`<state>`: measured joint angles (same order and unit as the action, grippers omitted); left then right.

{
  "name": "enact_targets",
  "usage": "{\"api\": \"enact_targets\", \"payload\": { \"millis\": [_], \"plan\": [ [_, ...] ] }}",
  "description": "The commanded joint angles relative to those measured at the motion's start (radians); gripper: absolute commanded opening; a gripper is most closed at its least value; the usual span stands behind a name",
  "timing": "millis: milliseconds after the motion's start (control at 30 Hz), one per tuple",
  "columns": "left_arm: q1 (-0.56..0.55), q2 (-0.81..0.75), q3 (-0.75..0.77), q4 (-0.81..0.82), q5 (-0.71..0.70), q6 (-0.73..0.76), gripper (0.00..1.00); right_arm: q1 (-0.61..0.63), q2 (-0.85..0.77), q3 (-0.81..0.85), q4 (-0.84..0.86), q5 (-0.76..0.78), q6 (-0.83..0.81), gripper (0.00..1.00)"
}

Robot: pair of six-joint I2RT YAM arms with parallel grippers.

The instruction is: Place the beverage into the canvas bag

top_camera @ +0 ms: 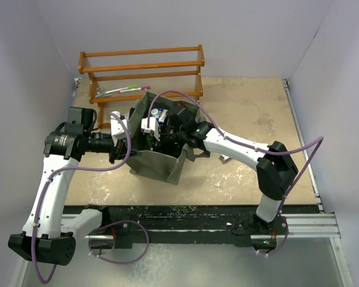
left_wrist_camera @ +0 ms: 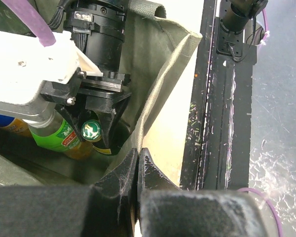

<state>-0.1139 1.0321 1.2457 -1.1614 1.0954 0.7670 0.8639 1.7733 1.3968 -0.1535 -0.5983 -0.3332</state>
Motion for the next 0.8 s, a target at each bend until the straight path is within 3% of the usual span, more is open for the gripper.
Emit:
{"api": "enact_targets", "payload": {
  "millis": [0, 333, 767],
  "plan": [
    [-0.006, -0.036, 0.012, 0.039, 0.08, -0.032, 0.0, 0.012, -0.042, 0.053, -0.062, -0.04, -0.064, 0.2],
    [-0.006, -0.046, -0.01, 0.055, 0.063, -0.029, 0.0, 0.012, -0.081, 0.09, -0.1, -0.038, -0.076, 0.48],
    [-0.006, -0.047, -0.025, 0.062, 0.053, -0.014, 0.0, 0.012, -0.131, 0.132, -0.126, -0.05, -0.076, 0.62]
  ]
}}
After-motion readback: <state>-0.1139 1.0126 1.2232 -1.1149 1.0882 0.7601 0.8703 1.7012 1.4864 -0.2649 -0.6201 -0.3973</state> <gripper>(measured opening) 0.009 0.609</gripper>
